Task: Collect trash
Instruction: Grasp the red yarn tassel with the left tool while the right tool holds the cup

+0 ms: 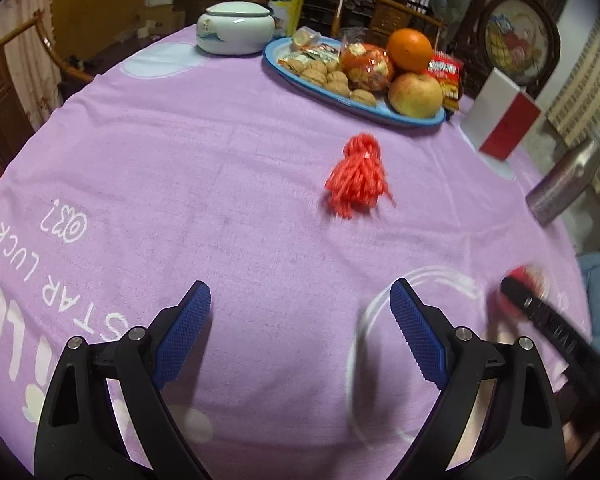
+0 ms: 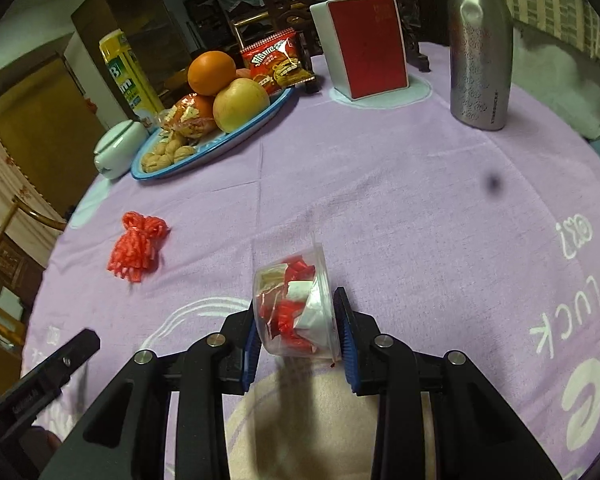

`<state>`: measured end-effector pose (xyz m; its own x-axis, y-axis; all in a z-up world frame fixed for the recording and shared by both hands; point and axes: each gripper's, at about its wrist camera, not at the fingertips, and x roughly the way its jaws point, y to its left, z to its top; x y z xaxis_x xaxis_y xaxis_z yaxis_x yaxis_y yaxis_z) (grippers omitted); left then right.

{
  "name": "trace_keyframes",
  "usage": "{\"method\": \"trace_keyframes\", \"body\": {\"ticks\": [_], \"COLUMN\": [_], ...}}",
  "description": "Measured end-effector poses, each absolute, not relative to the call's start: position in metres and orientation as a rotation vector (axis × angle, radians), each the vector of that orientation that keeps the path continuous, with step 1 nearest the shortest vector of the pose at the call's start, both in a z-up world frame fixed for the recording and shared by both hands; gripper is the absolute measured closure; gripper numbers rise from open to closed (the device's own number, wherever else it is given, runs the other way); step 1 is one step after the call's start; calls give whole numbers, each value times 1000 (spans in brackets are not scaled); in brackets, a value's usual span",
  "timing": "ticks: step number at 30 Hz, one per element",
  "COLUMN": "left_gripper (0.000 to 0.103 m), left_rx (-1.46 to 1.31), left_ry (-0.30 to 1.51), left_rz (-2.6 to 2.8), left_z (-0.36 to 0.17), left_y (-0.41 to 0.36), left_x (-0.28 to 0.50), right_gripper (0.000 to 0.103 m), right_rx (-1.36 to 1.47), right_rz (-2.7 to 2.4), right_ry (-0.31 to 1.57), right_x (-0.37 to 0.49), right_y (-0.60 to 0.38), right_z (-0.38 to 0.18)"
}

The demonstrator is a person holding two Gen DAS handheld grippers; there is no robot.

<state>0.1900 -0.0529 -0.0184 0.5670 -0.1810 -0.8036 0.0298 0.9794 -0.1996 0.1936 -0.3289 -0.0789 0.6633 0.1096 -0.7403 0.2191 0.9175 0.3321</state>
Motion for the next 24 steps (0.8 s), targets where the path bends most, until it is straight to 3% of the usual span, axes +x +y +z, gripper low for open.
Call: {"method": "trace_keyframes", "body": {"ticks": [8, 20, 24], "left_gripper": [15, 18, 58], "left_rx": [-29, 5, 0], "left_ry": [915, 950, 995], "left_rz": [-85, -112, -140], "left_z": [-6, -32, -42], "left_y": [-82, -102, -102], "left_x": [235, 287, 291], "right_gripper": [69, 69, 69], "right_rx": [500, 509, 507], "right_rz": [15, 58, 61], "right_ry": [862, 892, 885], "right_x": [191, 194, 193], "right_y": [-335, -327, -327], "right_z": [-78, -81, -78]}}
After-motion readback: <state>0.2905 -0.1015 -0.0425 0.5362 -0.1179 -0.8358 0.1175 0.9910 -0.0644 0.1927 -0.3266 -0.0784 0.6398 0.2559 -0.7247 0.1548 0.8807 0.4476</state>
